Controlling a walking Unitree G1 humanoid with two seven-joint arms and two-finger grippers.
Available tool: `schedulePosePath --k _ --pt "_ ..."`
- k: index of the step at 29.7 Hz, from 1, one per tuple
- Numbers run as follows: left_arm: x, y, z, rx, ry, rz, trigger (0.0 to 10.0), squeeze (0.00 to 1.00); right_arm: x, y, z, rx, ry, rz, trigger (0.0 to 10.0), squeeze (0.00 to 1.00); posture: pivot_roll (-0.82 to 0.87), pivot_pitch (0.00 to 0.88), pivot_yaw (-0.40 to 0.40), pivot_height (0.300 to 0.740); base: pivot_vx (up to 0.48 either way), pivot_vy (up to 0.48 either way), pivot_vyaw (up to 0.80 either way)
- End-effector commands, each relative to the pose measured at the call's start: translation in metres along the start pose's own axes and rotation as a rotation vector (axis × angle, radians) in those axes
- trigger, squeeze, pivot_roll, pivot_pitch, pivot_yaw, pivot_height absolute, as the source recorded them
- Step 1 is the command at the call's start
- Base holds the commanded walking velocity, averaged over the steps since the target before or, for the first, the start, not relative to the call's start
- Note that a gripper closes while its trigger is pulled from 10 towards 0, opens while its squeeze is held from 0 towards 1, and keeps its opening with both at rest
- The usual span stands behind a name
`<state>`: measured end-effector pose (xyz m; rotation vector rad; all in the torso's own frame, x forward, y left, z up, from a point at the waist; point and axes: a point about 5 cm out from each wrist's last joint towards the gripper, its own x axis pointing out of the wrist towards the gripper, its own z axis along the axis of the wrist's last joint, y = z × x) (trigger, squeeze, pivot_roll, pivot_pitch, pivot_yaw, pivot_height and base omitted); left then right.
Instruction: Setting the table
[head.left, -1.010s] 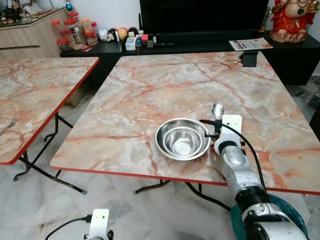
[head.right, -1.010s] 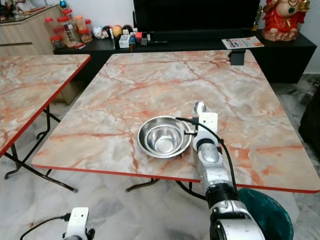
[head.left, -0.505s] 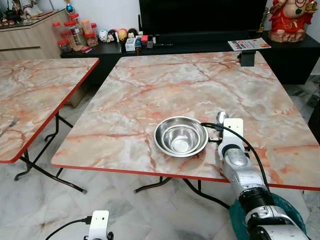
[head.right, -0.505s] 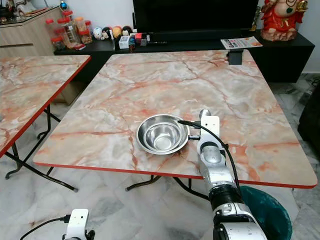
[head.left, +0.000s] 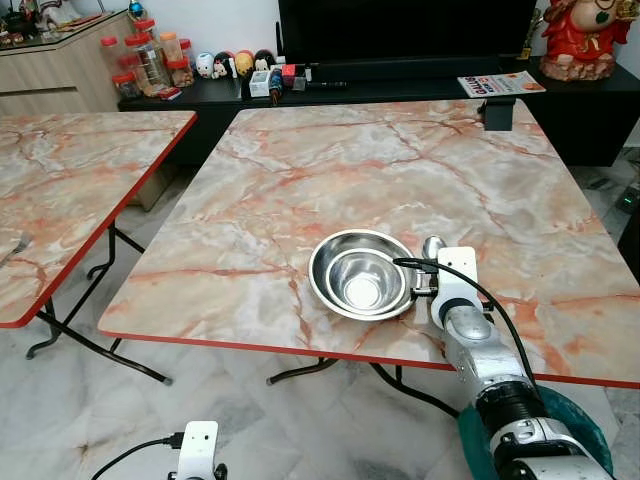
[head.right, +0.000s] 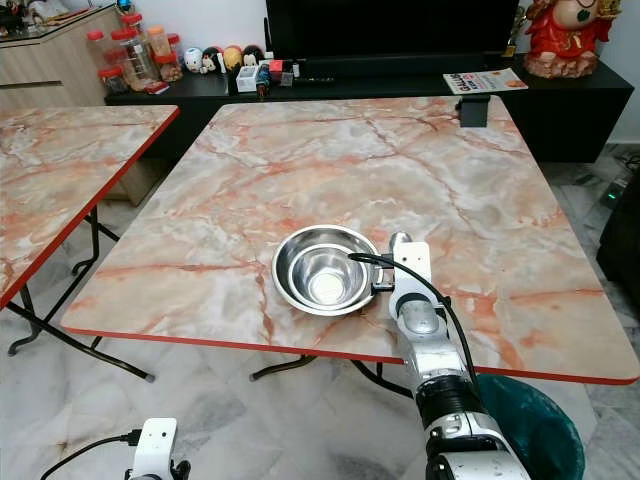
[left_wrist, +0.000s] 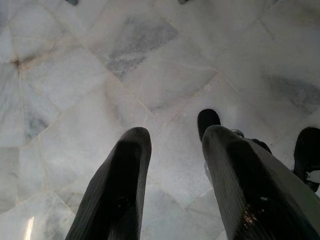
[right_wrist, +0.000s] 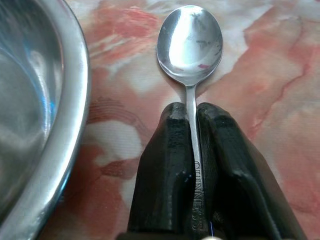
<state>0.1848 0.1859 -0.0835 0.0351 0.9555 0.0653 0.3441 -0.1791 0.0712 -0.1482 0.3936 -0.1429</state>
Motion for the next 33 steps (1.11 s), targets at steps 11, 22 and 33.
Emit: schedulePosePath --k 11,22,33 --pt "0.000 0.005 -0.002 0.005 0.009 0.006 10.0 0.00 -0.001 -0.004 0.022 0.159 -0.117 -0.037 10.0 0.00 -0.05 0.008 0.109 0.740 0.000 0.000 0.00" --pt "0.000 0.005 -0.001 0.009 0.011 0.007 10.0 0.00 -0.001 -0.003 0.007 0.116 -0.047 -0.033 10.0 0.00 -0.05 0.009 0.110 0.740 0.000 0.000 0.00" --pt "0.000 0.006 -0.001 0.014 0.011 0.006 10.0 0.00 -0.001 -0.007 0.002 0.088 -0.014 -0.013 10.0 0.00 -0.06 0.009 0.116 0.740 0.000 0.000 0.00"
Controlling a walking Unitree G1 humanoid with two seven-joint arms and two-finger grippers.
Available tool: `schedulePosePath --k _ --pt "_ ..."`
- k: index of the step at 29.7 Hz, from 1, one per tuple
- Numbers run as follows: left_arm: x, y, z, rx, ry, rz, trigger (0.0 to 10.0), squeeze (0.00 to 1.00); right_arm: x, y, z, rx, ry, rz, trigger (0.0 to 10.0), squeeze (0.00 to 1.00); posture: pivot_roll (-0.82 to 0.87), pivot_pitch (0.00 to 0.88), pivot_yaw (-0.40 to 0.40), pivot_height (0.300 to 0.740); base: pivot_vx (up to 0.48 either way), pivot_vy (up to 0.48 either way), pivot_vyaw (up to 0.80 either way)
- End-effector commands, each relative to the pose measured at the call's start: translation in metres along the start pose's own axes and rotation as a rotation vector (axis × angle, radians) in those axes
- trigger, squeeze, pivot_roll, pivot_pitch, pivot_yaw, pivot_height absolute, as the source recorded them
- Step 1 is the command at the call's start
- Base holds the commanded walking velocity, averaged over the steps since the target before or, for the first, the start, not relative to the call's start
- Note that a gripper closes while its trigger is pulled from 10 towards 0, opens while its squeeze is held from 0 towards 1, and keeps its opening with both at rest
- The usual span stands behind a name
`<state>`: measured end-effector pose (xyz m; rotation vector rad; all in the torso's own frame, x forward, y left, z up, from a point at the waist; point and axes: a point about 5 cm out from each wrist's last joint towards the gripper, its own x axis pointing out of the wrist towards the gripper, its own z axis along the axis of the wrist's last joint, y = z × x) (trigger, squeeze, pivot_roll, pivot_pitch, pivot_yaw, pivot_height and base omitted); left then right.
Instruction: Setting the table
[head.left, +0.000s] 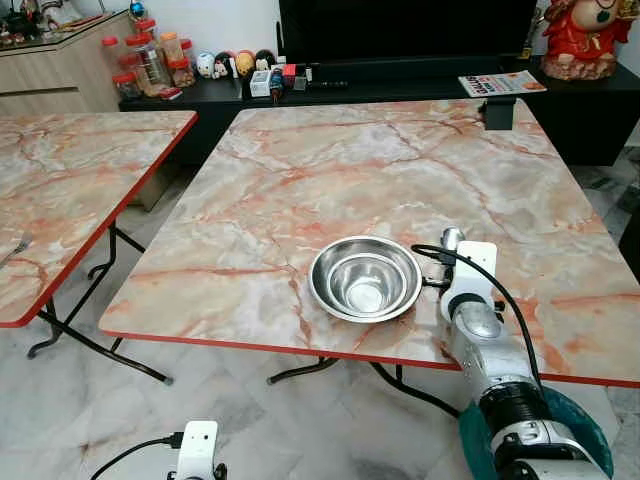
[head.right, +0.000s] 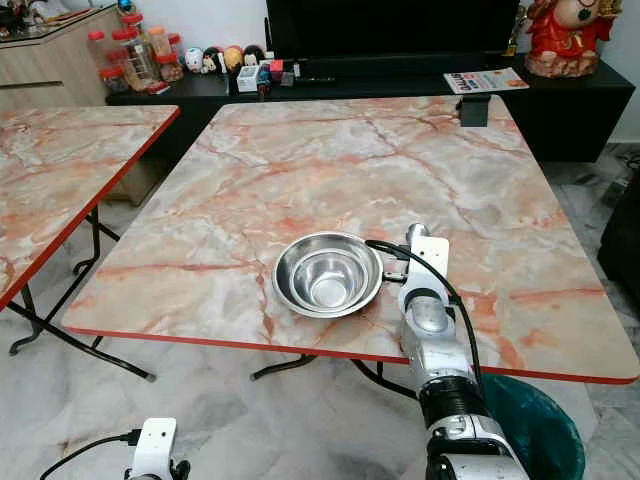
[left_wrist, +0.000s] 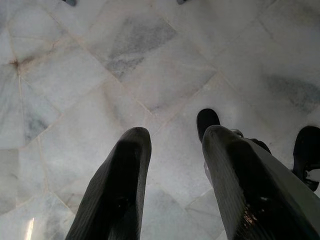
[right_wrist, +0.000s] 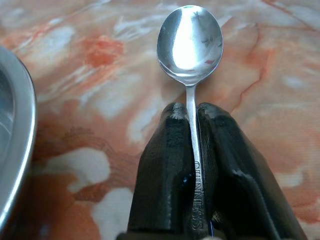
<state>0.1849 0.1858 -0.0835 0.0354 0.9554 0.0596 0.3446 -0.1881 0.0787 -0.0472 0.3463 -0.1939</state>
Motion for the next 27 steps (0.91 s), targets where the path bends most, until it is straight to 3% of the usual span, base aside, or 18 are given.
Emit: schedulePosePath --k 1,8,10,11,12,27 --pt "-0.0002 0.0063 -0.0006 0.012 0.011 0.011 10.0 0.00 -0.0009 0.0027 -0.0063 -0.025 0.031 0.020 10.0 0.00 -0.06 0.009 0.116 0.740 0.000 0.000 0.00" --pt "-0.0002 0.0067 0.0000 0.015 0.010 0.011 10.0 0.00 -0.0015 0.0010 -0.0104 -0.030 0.051 0.020 10.0 0.00 -0.06 0.009 0.120 0.740 0.000 0.000 0.00" --pt "-0.0001 0.0067 0.0001 0.016 0.009 0.010 10.0 0.00 -0.0016 0.0011 -0.0106 -0.030 0.054 0.021 10.0 0.06 -0.06 0.008 0.120 0.740 0.000 0.000 0.00" --pt "-0.0001 0.0068 0.0002 0.016 0.009 0.010 10.0 0.00 -0.0017 0.0011 -0.0110 -0.028 0.058 0.023 10.0 0.78 -0.06 0.009 0.122 0.740 0.000 0.000 0.00" --pt "-0.0001 0.0067 0.0002 0.017 0.009 0.010 10.0 0.00 -0.0017 0.0010 -0.0112 -0.029 0.060 0.023 10.0 0.98 -0.06 0.009 0.122 0.740 0.000 0.000 0.00" --pt "-0.0002 0.0073 0.0001 0.017 0.009 0.011 10.0 0.00 -0.0015 0.0016 -0.0032 -0.014 0.022 0.021 10.0 1.00 -0.06 0.006 0.124 0.740 0.000 0.000 0.00"
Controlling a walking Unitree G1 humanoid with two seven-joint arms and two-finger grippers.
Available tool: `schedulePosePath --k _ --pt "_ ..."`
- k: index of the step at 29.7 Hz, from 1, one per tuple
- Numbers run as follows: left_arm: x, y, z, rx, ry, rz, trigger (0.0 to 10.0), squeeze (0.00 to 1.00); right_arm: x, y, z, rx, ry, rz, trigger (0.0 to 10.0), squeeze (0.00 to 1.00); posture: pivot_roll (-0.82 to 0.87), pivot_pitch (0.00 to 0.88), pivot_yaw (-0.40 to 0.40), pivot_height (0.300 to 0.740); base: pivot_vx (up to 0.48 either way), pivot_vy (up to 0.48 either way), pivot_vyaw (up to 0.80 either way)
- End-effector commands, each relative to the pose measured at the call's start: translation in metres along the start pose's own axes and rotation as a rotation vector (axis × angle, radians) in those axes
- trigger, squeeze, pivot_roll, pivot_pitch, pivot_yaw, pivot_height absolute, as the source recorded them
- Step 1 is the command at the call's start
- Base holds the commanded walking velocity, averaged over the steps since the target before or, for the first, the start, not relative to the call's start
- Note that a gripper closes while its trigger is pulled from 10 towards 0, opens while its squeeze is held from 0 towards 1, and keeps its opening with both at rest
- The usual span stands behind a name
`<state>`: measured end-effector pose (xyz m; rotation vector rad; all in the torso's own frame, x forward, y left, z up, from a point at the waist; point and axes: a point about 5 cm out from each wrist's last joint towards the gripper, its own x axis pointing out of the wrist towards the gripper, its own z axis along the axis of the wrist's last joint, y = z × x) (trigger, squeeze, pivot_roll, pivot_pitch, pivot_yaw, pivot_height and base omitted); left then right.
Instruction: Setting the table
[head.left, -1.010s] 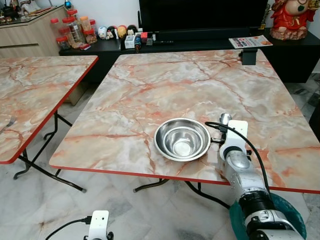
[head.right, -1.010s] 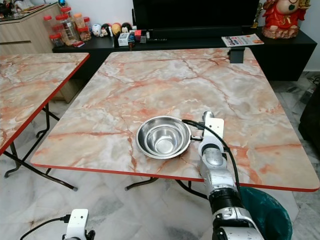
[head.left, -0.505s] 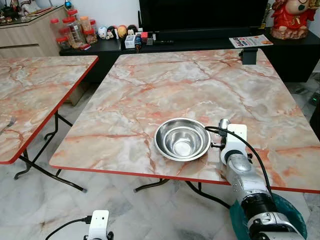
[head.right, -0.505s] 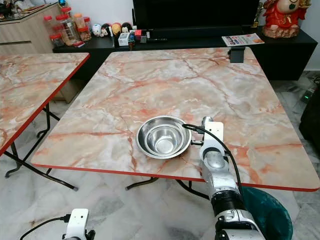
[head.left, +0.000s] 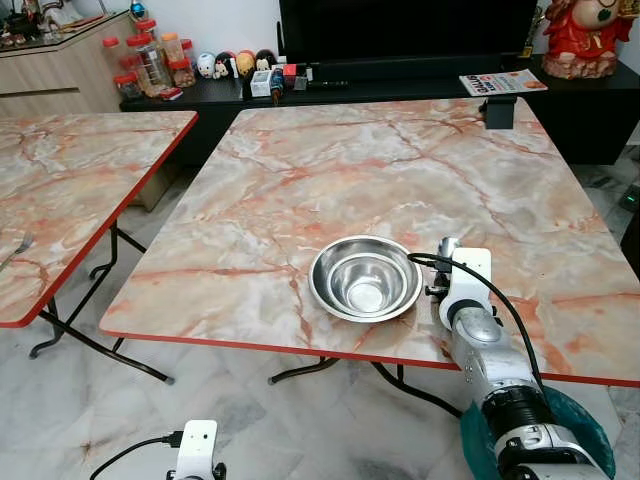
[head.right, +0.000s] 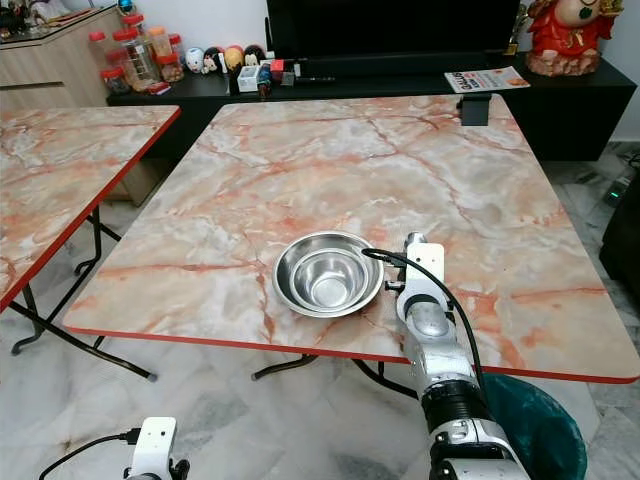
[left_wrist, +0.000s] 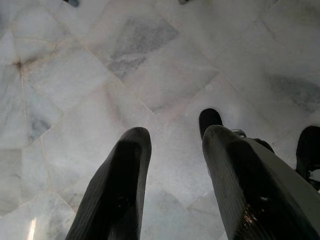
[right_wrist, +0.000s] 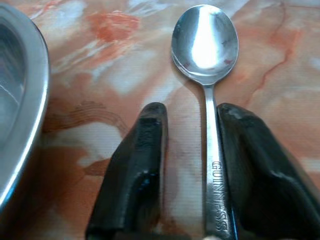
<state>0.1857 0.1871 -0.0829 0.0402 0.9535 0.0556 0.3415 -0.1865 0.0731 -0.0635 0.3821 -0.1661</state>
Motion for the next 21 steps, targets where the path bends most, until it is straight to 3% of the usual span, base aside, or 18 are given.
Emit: schedulePosePath --k 1,7,8,9,18,21 --pt "0.000 0.006 -0.001 0.010 0.010 0.012 10.0 0.00 0.000 0.000 0.004 0.011 -0.014 -0.005 10.0 1.00 -0.06 0.006 0.124 0.740 0.000 0.000 0.00" --pt "0.000 0.006 0.000 0.013 0.009 0.012 10.0 0.00 0.000 -0.001 0.006 0.013 -0.023 -0.014 10.0 1.00 -0.06 0.004 0.127 0.740 0.000 0.000 0.00" --pt "0.000 0.006 0.001 0.013 0.009 0.012 10.0 0.00 0.000 -0.001 0.007 0.013 -0.027 -0.015 10.0 0.88 -0.06 0.002 0.130 0.740 0.000 0.000 0.00" --pt "0.000 0.007 0.002 0.014 0.007 0.012 10.0 0.00 0.000 -0.001 0.009 0.014 -0.038 -0.019 10.0 0.00 -0.06 0.002 0.130 0.740 0.000 0.000 0.00" --pt "0.000 0.008 0.004 0.017 0.002 0.013 10.0 0.00 -0.001 -0.002 0.025 0.072 -0.146 -0.029 10.0 0.00 -0.06 0.000 0.138 0.740 0.000 0.000 0.00" --pt "0.001 0.008 0.005 0.014 -0.006 0.013 10.0 0.00 -0.005 0.001 0.042 0.098 -0.283 -0.003 10.0 0.00 -0.06 0.000 0.136 0.740 0.000 0.000 0.00"
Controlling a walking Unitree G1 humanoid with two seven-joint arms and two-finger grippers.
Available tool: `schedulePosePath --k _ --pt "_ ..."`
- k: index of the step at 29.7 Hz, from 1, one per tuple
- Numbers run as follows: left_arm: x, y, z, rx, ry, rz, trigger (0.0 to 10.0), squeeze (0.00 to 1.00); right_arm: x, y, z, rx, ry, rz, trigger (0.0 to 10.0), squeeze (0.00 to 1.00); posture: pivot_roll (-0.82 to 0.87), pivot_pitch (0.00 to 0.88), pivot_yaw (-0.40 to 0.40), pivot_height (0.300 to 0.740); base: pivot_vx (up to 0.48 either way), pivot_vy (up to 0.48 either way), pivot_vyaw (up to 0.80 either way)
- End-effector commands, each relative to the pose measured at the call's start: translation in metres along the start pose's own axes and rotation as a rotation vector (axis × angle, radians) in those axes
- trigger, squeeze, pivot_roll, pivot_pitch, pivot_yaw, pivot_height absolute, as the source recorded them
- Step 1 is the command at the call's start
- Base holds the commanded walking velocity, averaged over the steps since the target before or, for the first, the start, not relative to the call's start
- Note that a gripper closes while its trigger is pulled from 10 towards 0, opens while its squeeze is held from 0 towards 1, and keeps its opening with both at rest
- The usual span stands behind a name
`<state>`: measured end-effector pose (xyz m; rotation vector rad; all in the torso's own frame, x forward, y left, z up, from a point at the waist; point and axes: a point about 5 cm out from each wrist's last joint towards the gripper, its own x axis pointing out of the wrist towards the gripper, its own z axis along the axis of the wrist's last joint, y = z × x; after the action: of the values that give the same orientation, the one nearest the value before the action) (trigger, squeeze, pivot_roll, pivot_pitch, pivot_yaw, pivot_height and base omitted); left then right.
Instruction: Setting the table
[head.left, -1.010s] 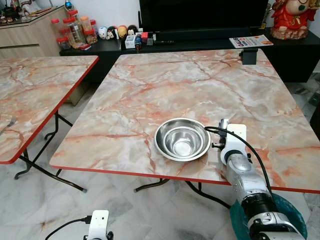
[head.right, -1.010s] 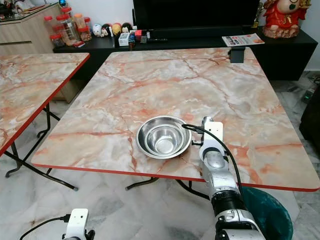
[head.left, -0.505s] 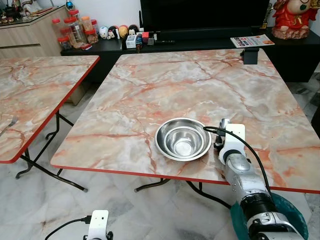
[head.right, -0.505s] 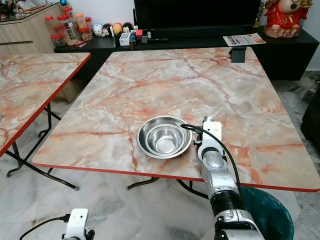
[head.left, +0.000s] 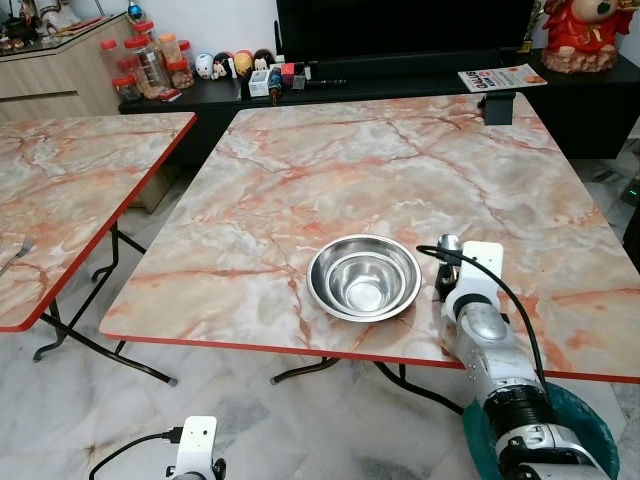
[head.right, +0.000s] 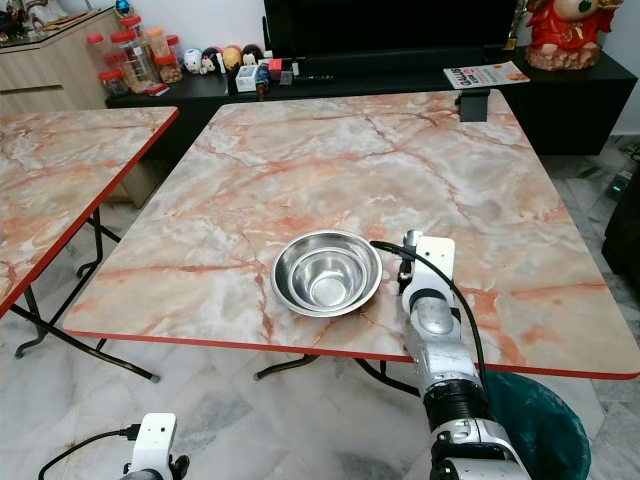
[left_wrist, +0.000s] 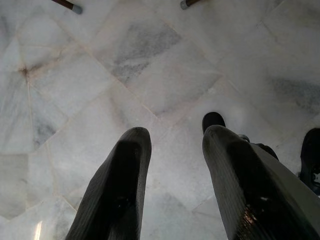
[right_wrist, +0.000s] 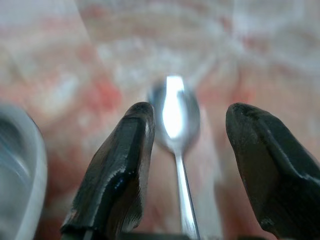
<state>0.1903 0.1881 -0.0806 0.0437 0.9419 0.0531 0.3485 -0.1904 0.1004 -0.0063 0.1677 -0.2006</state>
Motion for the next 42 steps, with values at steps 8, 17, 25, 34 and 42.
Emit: schedulePosePath --k 8,17,25,34,42 --pt "0.000 0.005 0.002 -0.006 -0.010 0.014 10.0 0.00 -0.013 0.020 0.044 0.022 -0.371 0.082 10.0 0.00 -0.06 0.000 0.128 0.740 0.000 0.000 0.00" --pt "0.000 0.003 -0.001 -0.039 -0.004 0.008 10.0 0.00 -0.023 0.030 0.063 0.038 -0.543 0.124 10.0 0.00 -0.06 0.000 0.118 0.740 0.000 0.356 0.00" --pt "0.000 0.002 -0.001 -0.039 -0.004 0.008 10.0 0.00 -0.027 0.033 0.066 0.046 -0.579 0.141 10.0 0.00 -0.06 0.000 0.118 0.740 0.000 0.472 0.00" --pt "-0.001 0.001 -0.002 -0.038 -0.003 0.007 10.0 0.00 -0.035 0.040 0.067 0.015 -0.610 0.175 10.0 0.00 -0.06 0.000 0.112 0.740 0.000 0.472 0.00" --pt "-0.001 0.001 -0.003 -0.043 -0.002 0.011 10.0 0.00 -0.052 0.032 0.032 -0.105 -0.540 0.213 10.0 0.00 -0.07 0.006 0.104 0.740 0.000 0.472 0.00"
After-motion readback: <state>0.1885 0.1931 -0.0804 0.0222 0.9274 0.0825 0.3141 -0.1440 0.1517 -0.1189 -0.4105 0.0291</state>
